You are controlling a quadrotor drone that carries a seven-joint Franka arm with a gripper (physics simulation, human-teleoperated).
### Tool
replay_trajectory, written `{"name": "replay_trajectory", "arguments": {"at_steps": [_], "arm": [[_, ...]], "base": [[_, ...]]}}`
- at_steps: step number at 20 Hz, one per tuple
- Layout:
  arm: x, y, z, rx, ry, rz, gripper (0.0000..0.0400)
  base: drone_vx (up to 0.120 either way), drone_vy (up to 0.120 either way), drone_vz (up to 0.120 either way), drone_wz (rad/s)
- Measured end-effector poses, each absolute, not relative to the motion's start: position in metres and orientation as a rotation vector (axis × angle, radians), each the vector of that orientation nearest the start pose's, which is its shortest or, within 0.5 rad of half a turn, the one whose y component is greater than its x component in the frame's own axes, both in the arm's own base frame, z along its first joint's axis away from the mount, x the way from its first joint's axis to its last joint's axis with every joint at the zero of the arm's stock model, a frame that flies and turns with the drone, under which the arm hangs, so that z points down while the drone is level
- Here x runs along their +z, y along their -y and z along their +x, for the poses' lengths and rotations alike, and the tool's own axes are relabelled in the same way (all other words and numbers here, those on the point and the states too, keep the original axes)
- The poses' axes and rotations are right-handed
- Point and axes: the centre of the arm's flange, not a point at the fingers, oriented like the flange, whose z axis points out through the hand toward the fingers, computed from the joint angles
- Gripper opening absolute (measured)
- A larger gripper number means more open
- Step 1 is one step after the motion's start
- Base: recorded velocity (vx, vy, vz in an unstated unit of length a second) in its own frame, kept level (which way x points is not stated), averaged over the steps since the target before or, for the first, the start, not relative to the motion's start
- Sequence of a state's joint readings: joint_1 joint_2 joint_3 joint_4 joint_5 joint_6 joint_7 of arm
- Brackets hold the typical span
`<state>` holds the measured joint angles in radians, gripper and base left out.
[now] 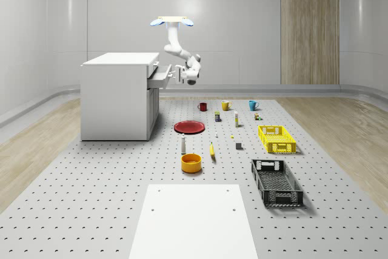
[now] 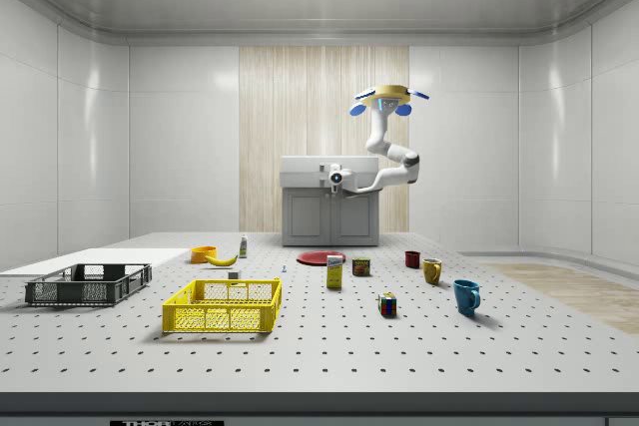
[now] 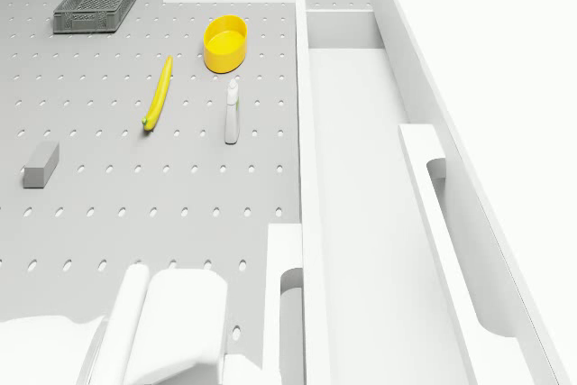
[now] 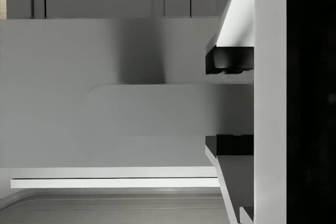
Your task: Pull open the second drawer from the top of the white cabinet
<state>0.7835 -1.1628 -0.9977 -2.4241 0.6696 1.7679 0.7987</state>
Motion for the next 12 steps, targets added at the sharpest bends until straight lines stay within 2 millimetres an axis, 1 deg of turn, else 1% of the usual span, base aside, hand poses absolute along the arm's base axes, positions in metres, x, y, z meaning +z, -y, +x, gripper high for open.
{"name": "replay_trajectory", "arguments": {"at_steps": [2,4,6,8,10,11,12], "arm": [[0.565,0.129,0.331,0.6,-0.606,-1.495,0.0136],[0.565,0.135,0.331,0.612,-0.619,-1.493,0.014],[0.568,0.142,0.33,0.616,-0.627,-1.497,0.0164],[0.561,0.148,0.333,0.583,-0.591,-1.501,0.0144],[0.563,0.153,0.332,0.592,-0.597,-1.496,0.0127],[0.564,0.157,0.332,0.596,-0.601,-1.495,0.0129],[0.568,0.161,0.33,0.616,-0.625,-1.494,0.0162]], "base": [[0.0,0.0,0.0,0.0],[0.0,0.0,0.0,0.0],[0.0,0.0,0.0,0.0],[0.0,0.0,0.0,0.0],[0.0,0.0,0.0,0.0],[0.0,0.0,0.0,0.0],[0.0,0.0,0.0,0.0]]}}
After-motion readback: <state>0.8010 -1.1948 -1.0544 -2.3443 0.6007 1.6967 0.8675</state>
